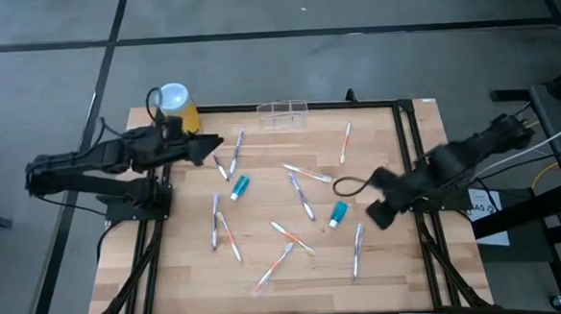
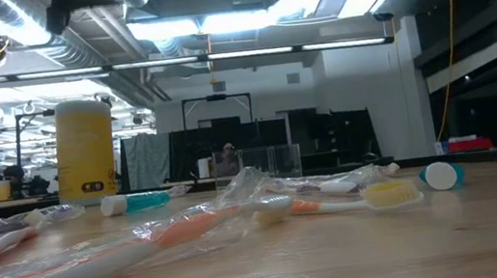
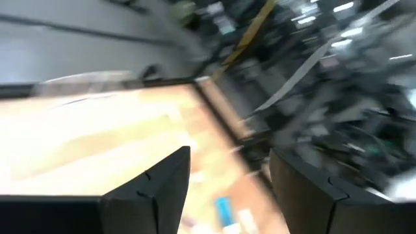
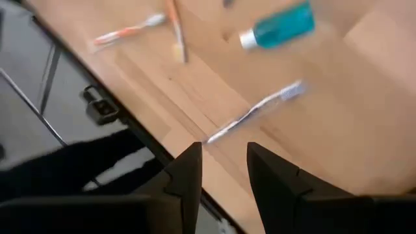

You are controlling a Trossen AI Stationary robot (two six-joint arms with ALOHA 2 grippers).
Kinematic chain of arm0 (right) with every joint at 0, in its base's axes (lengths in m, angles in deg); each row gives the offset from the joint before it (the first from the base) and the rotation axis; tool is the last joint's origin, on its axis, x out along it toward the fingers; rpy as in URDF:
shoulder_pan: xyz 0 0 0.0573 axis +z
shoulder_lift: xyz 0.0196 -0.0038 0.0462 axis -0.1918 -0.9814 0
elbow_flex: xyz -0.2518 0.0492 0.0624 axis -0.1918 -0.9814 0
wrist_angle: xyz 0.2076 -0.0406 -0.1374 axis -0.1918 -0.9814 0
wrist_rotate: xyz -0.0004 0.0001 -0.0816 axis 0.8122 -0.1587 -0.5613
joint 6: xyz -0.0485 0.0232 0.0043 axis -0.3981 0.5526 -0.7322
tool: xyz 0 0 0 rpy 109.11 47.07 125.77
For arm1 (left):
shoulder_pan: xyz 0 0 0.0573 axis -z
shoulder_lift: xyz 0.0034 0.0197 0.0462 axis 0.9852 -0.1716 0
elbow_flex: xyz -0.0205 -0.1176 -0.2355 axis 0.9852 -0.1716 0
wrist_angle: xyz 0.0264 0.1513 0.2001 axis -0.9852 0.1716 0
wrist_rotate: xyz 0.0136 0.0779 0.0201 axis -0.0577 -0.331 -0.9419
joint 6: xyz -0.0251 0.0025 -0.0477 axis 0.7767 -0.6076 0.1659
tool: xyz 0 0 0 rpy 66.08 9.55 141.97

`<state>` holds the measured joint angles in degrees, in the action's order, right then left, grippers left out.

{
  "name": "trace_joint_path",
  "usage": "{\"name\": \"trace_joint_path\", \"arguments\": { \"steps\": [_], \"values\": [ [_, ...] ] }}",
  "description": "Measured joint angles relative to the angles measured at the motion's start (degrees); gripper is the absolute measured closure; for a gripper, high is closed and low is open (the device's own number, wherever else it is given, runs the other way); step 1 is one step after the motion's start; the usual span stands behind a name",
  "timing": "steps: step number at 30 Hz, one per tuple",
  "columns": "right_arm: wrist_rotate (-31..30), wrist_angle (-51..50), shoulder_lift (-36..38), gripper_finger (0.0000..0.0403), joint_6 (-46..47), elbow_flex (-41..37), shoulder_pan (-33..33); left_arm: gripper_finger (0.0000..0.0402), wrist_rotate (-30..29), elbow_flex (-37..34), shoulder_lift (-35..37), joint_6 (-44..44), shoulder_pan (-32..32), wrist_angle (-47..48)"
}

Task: Pick & Place toothbrushing station
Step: Put the purple toothbrush into the right section of the transparent organizer

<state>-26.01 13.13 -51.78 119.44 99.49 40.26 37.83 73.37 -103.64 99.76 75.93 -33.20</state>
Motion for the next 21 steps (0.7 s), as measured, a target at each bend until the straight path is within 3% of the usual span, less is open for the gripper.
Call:
{"name": "trace_joint_path", "arguments": {
  "steps": [5, 9, 12, 21],
  "values": [
    [1.35, 13.59, -2.09, 0.0278, 15.07, -17.19, 3.03, 0.0197, -2.86, 1.79, -3.25, 1.12, 0.00, 5.63],
    [2.17, 26.57, -4.74, 0.0278, 24.05, -26.24, 4.11, 0.0197, -2.03, 1.85, -4.11, 1.60, 0.01, 5.97],
    [-0.80, 32.80, -7.10, 0.0278, 26.57, -28.63, 4.29, 0.0197, -0.85, 1.86, -4.08, 0.77, 0.02, 6.10],
    [-2.68, 32.52, -13.01, 0.0271, 26.01, -28.71, 1.83, 0.0197, 0.81, 1.86, -3.41, -0.66, 0.02, 5.93]
  ]
}}
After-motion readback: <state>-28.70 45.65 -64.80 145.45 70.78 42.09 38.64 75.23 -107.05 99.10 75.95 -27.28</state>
